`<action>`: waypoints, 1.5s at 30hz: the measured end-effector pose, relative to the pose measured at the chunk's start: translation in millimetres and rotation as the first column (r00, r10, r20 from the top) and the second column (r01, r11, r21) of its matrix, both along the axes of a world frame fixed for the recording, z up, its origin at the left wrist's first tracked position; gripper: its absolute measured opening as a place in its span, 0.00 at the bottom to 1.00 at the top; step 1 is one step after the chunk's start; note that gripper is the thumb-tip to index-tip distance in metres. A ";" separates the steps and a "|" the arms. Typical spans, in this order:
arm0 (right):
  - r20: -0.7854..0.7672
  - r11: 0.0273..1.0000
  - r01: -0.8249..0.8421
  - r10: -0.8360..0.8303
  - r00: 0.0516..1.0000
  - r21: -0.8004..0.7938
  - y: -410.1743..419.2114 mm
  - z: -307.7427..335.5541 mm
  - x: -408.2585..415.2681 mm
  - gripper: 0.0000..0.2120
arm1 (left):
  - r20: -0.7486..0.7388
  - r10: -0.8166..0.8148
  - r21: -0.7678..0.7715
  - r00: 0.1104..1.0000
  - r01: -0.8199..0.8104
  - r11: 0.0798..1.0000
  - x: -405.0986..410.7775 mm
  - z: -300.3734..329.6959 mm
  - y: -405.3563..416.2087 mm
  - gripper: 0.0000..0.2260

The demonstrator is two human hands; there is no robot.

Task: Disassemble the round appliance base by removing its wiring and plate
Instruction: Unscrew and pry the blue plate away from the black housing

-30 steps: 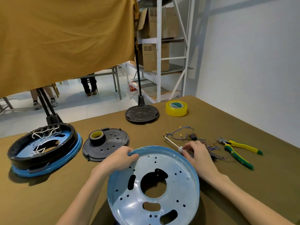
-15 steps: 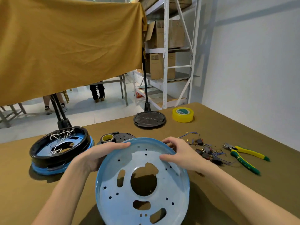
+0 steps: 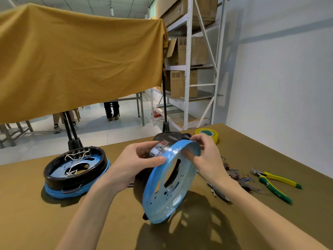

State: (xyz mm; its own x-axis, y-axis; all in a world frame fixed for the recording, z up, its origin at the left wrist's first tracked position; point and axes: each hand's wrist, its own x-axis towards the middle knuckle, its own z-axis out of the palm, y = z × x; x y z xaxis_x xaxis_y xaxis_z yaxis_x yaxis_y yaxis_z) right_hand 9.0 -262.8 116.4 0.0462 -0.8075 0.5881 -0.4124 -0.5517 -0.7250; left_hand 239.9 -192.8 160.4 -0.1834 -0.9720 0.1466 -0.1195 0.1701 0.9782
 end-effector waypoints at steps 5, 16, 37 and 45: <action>0.109 0.955 0.152 -0.185 0.977 0.253 19.4 -5.9 -14.4 0.22 | 0.065 0.078 -0.189 0.995 -0.064 0.980 -25.1 -12.4 9.5 0.28; 0.689 0.663 -0.605 0.182 0.702 0.440 47.8 16.2 -42.6 0.21 | 0.179 0.176 -0.360 0.968 -0.102 0.927 -84.3 -29.4 7.7 0.25; 0.061 0.869 -0.464 0.461 0.885 0.170 31.2 28.2 -60.7 0.21 | -0.135 0.020 -0.221 0.991 -0.050 0.974 -81.4 -55.8 5.8 0.10; -0.725 0.929 -0.368 0.230 0.649 -0.035 50.7 -14.1 -34.5 0.20 | -0.167 0.061 0.476 0.984 0.026 0.879 8.8 -77.5 -6.8 0.15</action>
State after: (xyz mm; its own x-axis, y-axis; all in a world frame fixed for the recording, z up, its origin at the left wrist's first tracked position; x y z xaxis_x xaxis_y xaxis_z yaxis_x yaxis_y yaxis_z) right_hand -25.5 -212.1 102.3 0.7189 -0.5689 0.3994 -0.5470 -0.8176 -0.1801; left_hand 248.8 -199.6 82.9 -0.1803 -0.9350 -0.3054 0.0592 -0.3203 0.9455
